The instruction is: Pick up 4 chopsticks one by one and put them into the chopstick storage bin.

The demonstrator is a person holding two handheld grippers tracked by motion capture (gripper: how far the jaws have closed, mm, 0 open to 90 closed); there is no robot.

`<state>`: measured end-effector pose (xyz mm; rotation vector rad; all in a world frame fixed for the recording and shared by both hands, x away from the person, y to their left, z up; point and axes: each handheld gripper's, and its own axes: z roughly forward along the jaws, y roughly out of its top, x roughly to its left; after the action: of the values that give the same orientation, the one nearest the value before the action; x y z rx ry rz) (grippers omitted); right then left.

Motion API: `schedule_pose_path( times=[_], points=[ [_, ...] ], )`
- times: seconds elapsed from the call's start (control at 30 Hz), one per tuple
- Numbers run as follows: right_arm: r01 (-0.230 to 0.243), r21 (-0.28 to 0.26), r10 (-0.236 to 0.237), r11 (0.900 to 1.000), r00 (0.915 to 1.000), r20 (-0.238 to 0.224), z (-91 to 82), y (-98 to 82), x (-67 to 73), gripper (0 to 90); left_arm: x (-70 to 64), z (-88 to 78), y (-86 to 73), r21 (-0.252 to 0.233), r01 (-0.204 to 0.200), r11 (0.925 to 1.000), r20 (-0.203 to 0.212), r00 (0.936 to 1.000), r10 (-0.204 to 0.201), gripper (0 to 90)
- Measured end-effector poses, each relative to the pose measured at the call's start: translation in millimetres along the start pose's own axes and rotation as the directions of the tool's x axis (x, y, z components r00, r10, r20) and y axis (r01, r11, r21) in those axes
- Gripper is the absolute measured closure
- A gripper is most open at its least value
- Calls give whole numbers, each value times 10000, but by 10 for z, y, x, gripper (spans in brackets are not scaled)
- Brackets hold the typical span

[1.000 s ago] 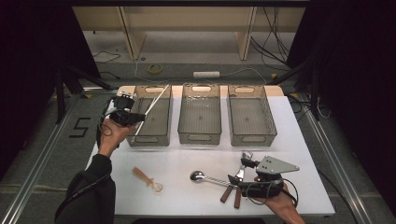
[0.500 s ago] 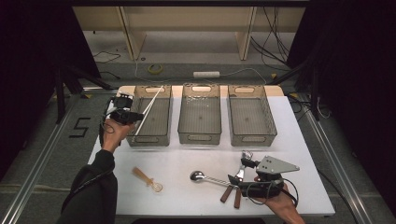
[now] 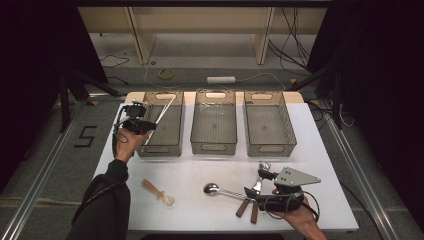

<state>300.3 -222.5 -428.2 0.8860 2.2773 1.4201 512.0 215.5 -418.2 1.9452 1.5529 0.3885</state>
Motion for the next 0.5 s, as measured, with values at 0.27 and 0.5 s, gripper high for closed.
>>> schedule_pose_path(
  times=[0.27,0.5],
  points=[
    [10,-10,-10,10000,10000,-12,-4,-2,-3,265,10,71,-34,285,70,9996,165,9998,-75,818],
    [5,-12,-5,10000,10000,3,-1,-1,0,265,-45,-56,-62,26,195,9998,683,9975,-196,531]
  ],
)
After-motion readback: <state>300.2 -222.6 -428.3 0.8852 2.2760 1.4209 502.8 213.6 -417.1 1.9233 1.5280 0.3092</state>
